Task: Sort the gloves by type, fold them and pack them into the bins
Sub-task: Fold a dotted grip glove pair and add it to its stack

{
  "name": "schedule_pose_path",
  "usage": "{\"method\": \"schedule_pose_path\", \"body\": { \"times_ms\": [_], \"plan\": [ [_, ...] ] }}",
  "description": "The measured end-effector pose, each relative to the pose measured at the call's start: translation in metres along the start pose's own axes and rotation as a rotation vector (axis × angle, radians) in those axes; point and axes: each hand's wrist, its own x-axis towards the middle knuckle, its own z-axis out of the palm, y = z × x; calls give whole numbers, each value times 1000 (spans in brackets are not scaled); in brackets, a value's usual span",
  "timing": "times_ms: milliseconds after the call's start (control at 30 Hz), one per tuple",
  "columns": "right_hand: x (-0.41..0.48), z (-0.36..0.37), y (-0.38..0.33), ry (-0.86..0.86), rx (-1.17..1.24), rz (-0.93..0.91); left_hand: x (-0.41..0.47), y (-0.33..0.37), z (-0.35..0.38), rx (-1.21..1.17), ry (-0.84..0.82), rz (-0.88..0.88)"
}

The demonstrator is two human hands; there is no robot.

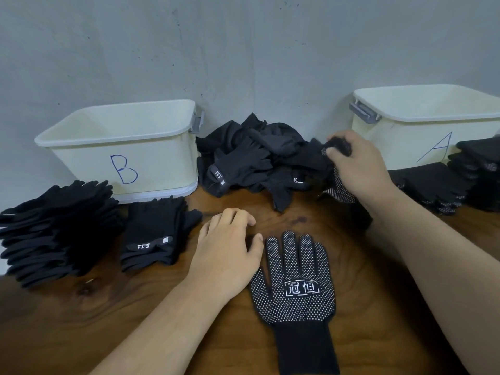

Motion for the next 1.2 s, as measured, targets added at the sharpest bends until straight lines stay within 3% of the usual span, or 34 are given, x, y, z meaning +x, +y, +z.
{"method": "schedule_pose_path", "body": {
  "times_ms": [233,300,400,567,700,800,900,1067,1200],
  "plan": [
    [7,-1,-11,40,679,158,-1,0,0,0,-5,3],
    [6,0,-10,-6,543,118,0,0,-1,1,-3,5],
    [7,0,-3,-90,148,20,0,0,-1,0,-6,6],
    [2,3,0,-44,-253,-228,0,0,0,3,-4,9],
    [-2,5,-10,-28,-338,-450,-1,0,-1,3,-5,11],
    [-4,8,-16,-200,-421,-597,-1,0,-1,2,-5,13],
    [6,14,-9,-298,-634,-522,-1,0,-1,-1,-4,15],
    [26,10,6,-146,-672,-380,-2,0,-1,-2,-3,14],
    [25,15,3,-143,-640,-535,-1,-1,-1,2,0,17]
  ]
}}
